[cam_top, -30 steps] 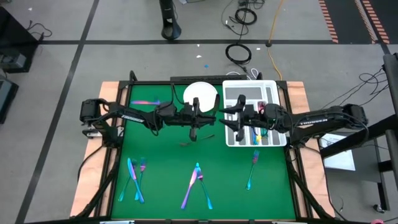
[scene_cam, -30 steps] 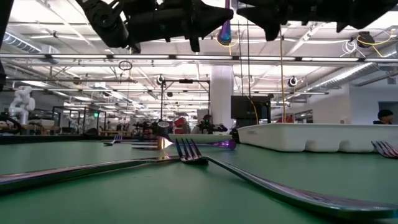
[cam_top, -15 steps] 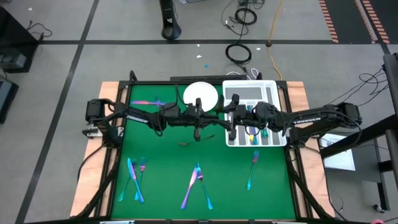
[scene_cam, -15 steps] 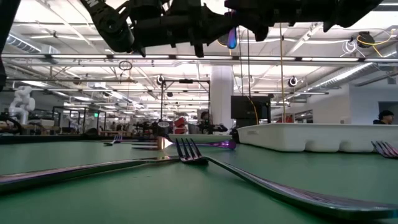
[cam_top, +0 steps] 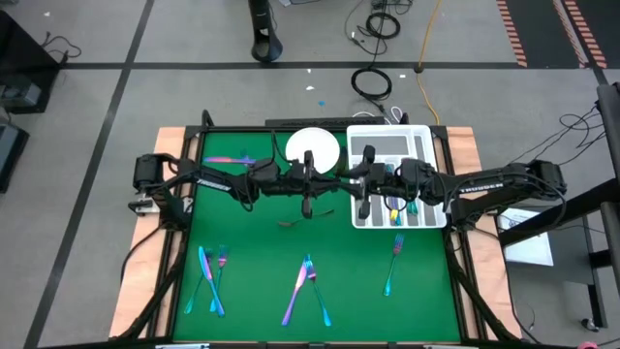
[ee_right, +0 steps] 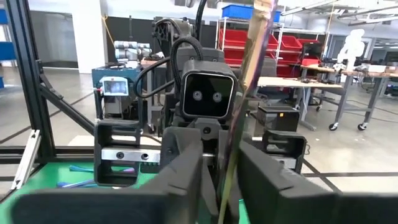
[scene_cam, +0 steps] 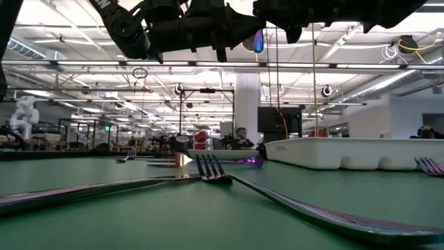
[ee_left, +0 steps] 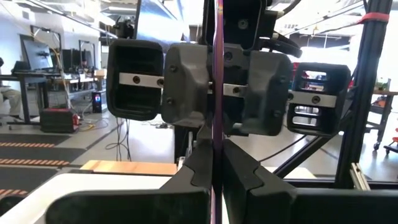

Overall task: Sort silverware
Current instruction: Put the iridescent knife into the white silverware tray

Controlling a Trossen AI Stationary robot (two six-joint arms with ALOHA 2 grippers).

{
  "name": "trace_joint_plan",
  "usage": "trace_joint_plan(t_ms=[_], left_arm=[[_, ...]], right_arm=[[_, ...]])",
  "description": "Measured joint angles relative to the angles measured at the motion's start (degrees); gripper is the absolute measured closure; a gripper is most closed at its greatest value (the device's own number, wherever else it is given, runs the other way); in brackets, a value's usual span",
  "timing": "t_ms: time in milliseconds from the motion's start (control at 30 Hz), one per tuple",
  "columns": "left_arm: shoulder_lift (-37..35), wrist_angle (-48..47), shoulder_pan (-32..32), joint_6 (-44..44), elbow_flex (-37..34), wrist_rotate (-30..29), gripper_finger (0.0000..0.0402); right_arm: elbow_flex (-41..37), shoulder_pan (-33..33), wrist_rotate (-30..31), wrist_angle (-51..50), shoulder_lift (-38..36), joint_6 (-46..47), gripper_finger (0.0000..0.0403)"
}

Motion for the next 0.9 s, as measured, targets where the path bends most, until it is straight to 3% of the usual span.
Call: trace_joint_plan(t_ms=[167,467,667,900], left_arm=[[0.0,0.2,0.0,0.0,0.0,0.0,0.0366],[-0.5,-2.9,1.5,0.2,0.0,-0.2,0.0286],[-2.7,-12.7,4.1,0.2,-0.1,-0.2,0.0252],[-3.8,-18.9,5.1,0.6,-4.5,1.6,0.0249]], right_arm=[[0.0,0.0,0.1,0.1,0.0,-0.5,0.0393],[0.0,-2.3,0.3,-3.7,-3.8,5.6,0.0400],[0.0,-6.3,0.4,-17.6,-11.8,11.8,0.0401],[0.0,-11.5,0.1,-39.5,-18.9,22.6,0.0402]])
